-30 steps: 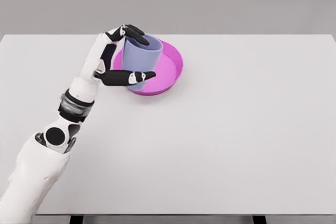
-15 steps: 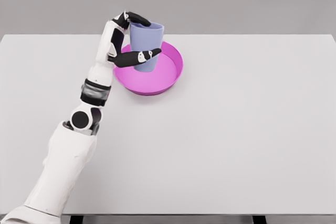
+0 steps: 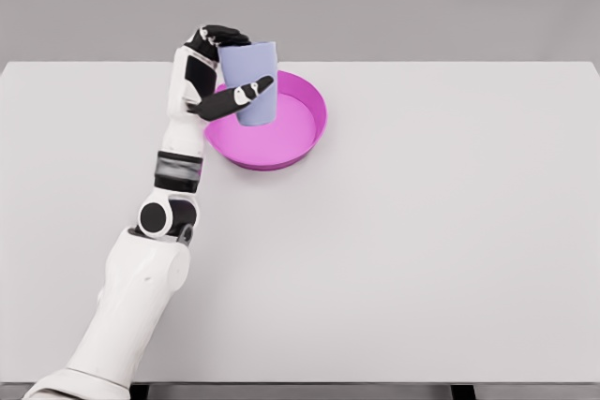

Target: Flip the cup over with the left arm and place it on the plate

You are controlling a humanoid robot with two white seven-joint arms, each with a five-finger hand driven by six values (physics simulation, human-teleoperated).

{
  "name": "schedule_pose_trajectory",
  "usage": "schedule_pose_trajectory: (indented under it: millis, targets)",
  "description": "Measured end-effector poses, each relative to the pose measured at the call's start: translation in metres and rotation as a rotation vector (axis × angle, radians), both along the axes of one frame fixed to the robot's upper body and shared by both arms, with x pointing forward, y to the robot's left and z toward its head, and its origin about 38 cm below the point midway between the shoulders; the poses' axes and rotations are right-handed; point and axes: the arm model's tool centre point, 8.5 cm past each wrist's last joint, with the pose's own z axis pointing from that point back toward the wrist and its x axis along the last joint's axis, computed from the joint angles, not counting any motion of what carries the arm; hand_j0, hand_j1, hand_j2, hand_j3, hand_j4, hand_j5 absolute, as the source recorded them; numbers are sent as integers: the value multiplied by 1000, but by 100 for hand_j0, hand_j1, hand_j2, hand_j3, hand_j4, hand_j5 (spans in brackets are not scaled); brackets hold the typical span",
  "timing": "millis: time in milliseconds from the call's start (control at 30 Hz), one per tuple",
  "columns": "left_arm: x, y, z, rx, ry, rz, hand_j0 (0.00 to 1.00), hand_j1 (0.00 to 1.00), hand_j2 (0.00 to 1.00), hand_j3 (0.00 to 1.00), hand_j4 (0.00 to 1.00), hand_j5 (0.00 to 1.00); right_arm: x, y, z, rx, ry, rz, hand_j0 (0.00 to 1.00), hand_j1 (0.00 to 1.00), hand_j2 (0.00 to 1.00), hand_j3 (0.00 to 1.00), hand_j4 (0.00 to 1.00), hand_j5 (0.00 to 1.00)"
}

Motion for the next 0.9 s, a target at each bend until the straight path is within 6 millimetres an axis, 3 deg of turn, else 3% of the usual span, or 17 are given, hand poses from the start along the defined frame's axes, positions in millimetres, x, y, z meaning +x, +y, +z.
schedule_pose_trajectory:
  millis: [200,400,467,667,900]
  targets:
    - [-7,-14,5,64,-54,-118,41,41,41,41,41,41,0,0,0,0,0,0,100,100,100,100,100,100]
    - [3,-20,34,143,-141,-172,41,41,41,41,41,41,0,0,0,0,0,0,100,100,100,100,100,100]
    - [8,-16,47,204,-175,-189,40,40,40,40,40,40,0,0,0,0,0,0,100,100,100,100,100,100]
    - [10,3,43,319,-161,-180,40,40,40,40,40,40,0,0,0,0,0,0,100,100,100,100,100,100]
    - [26,14,52,299,-141,-84,43,43,43,43,43,43,0,0,0,0,0,0,100,100,100,100,100,100]
